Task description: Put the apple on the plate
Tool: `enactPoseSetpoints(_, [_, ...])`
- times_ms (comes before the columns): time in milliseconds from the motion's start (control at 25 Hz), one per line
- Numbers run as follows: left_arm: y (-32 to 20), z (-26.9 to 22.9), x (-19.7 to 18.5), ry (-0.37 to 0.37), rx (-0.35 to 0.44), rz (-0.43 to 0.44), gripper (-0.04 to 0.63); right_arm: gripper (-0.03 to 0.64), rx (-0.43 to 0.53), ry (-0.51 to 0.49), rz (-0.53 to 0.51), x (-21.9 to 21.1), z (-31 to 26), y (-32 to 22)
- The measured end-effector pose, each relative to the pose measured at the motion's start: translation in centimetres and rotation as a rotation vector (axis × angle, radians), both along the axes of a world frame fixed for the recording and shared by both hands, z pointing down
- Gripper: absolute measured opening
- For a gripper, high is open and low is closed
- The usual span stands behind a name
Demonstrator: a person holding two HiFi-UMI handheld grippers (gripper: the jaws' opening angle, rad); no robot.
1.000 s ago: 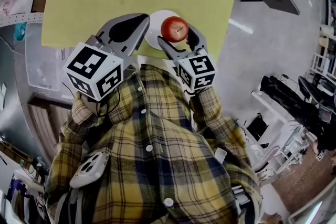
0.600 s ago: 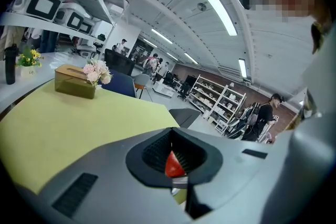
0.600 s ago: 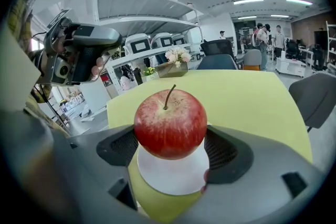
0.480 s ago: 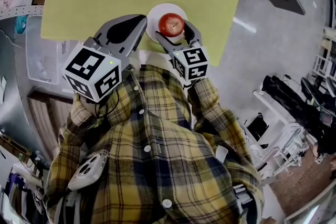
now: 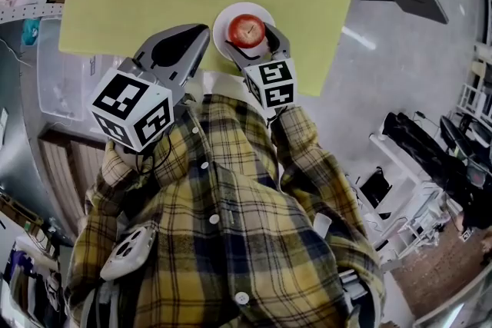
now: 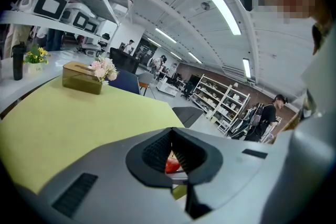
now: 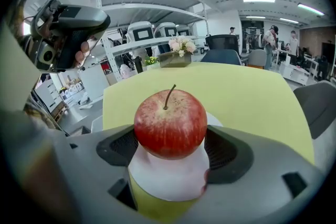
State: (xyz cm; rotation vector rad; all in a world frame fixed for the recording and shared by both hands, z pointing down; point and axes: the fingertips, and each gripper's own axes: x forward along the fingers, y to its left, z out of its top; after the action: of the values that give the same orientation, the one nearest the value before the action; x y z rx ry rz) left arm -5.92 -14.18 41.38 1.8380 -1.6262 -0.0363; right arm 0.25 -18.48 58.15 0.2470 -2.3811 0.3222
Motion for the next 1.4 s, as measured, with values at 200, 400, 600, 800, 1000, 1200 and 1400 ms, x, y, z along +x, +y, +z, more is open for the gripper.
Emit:
enactPoseSetpoints(200, [-0.1, -0.1, -0.4, -0.004, 0.001, -0.011, 0.006, 0.383, 0.005, 0.075, -0.03, -0.1, 0.6, 0.1])
enactPoseSetpoints(400, [-0.4, -0.1, -1.2, -0.002, 0.002, -0.021, 0.006, 0.383, -0.01, 0.13, -0.062, 0.0, 1.0, 0.4])
enactPoseSetpoints(600, [-0.9, -0.1, -1.4, -0.001, 0.006, -0.016, 0.006, 0.383, -0.023, 0.146, -0.073, 0.2, 1.1, 0.6])
enactPoseSetpoints(800, [-1.4, -0.2, -1.2, 0.002, 0.005, -0.007, 0.006, 0.383, -0.02, 0.156, -0.084, 0.2, 1.1, 0.7])
enactPoseSetpoints(1000, [-2.0, -0.5, -0.7, 0.003, 0.005, 0.008, 0.006, 0.383, -0.045, 0.16, -0.085, 0.5, 0.8, 0.5])
enactPoseSetpoints(1200, [-2.1, -0.1, -0.6, 0.012, 0.002, 0.02, 0.006, 0.383, -0.05, 0.149, -0.075, 0.4, 0.9, 0.3])
enactPoseSetpoints(1400, [-2.3, -0.3, -0.7, 0.007, 0.009, 0.027, 0.006, 0.385, -0.054, 0.148, -0.076, 0.4, 0.7, 0.5])
